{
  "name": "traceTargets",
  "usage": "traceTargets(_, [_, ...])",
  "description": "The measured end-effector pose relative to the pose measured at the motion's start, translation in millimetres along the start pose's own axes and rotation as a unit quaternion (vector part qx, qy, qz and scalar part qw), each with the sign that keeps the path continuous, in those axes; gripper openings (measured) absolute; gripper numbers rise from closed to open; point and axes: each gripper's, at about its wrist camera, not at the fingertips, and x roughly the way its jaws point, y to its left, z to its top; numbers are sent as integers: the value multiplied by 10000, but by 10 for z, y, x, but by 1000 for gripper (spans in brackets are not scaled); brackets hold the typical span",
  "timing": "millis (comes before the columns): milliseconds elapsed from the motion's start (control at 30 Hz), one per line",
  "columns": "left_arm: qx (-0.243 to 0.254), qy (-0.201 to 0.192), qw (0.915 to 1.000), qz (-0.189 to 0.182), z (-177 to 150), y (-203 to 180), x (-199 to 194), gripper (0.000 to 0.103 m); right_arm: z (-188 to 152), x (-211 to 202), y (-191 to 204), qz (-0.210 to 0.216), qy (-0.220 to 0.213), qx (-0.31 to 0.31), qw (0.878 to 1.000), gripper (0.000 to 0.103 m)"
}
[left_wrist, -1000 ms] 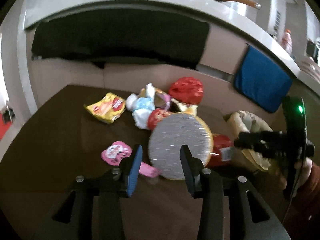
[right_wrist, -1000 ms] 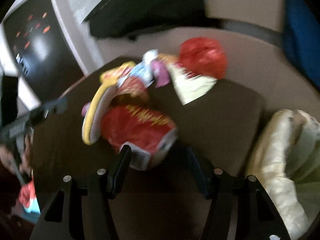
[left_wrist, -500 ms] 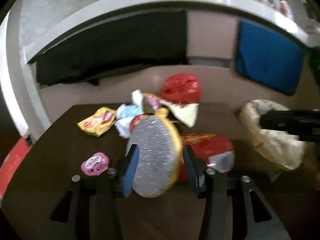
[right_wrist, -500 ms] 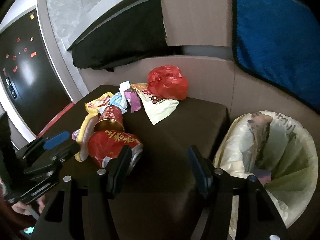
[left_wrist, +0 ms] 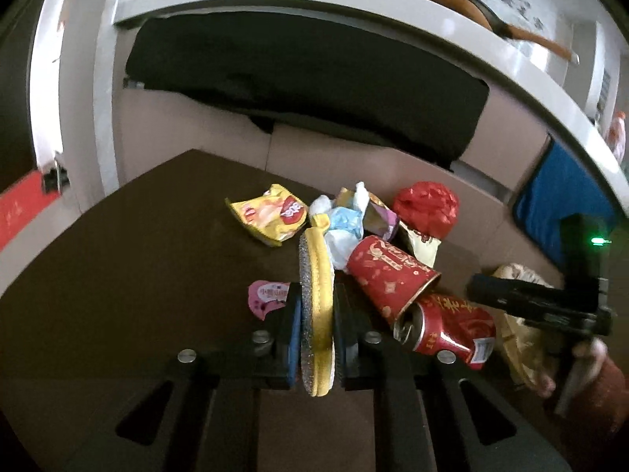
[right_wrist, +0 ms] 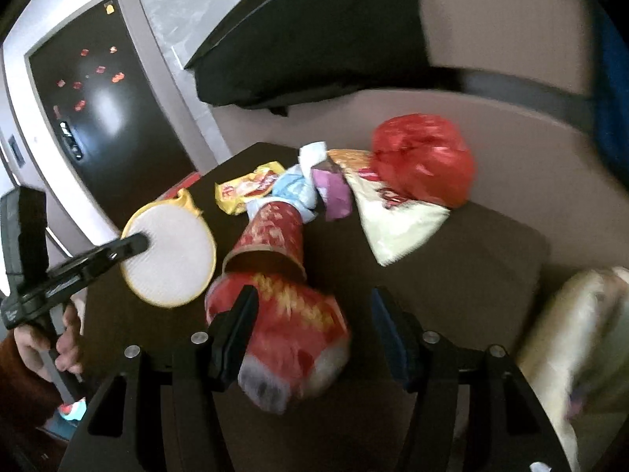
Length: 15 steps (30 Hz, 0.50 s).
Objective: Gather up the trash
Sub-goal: 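Grasp the silver round lid with the left gripper, then grasp the red can with the right gripper while the left gripper holds the lid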
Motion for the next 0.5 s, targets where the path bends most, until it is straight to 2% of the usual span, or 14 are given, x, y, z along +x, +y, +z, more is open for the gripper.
traceTargets(167, [-103,39,9999,-127,-22,99,-68,14,6,330,-17,146,446,50,9989,57])
traceTargets(267, [-81,66,9998,-186,-40,103,-94,15,-111,257,35,308,426,156,9985,57])
traceTargets(500, [-141,46,9994,-317,-109,90,-202,15,-424,-17,419,28,421,-427,9982,60])
